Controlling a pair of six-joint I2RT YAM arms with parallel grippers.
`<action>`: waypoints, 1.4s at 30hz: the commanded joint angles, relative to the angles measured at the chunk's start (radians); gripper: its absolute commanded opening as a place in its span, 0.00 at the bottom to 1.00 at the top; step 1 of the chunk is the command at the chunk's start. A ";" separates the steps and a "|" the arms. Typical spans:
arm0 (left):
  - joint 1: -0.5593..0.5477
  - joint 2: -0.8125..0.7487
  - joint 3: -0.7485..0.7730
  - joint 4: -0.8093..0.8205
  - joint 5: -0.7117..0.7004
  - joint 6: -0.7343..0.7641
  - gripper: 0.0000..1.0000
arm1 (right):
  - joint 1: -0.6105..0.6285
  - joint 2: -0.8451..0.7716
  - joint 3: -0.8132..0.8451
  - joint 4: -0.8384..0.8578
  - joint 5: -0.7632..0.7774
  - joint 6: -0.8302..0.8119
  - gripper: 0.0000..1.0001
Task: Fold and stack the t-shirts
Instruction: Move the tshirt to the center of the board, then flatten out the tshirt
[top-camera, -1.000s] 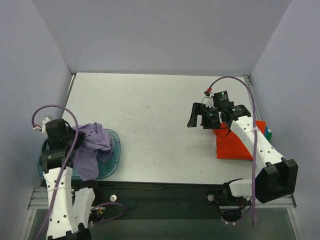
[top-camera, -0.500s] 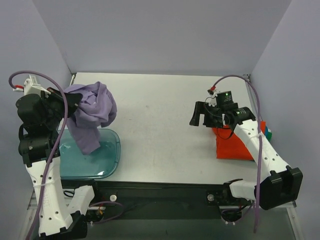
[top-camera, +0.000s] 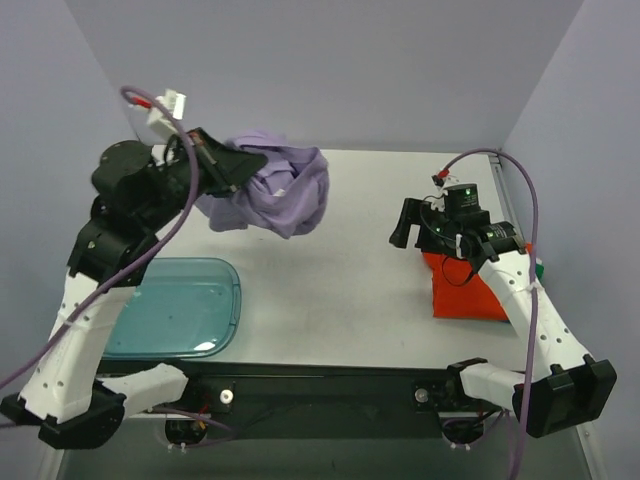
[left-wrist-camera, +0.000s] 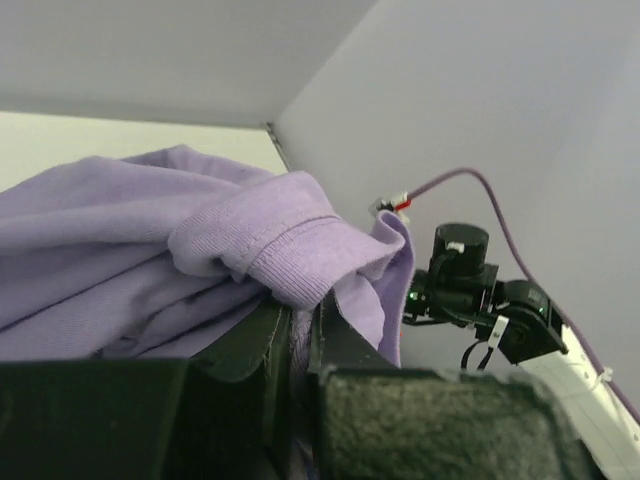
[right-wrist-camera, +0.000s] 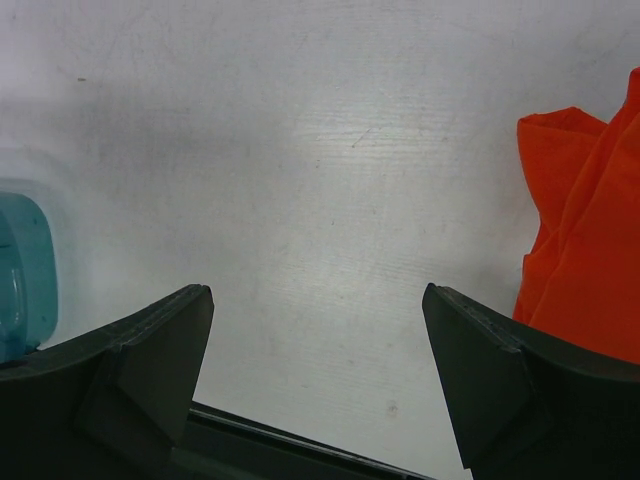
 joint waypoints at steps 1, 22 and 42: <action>-0.177 0.109 0.003 0.049 -0.181 0.056 0.00 | -0.011 -0.043 0.019 -0.007 0.044 0.027 0.90; -0.162 0.509 -0.403 -0.207 -0.106 0.027 0.63 | -0.012 0.020 -0.203 -0.059 0.009 0.056 0.89; -0.295 0.781 -0.014 -0.104 0.076 0.150 0.63 | -0.067 0.285 -0.150 -0.033 0.057 0.071 0.84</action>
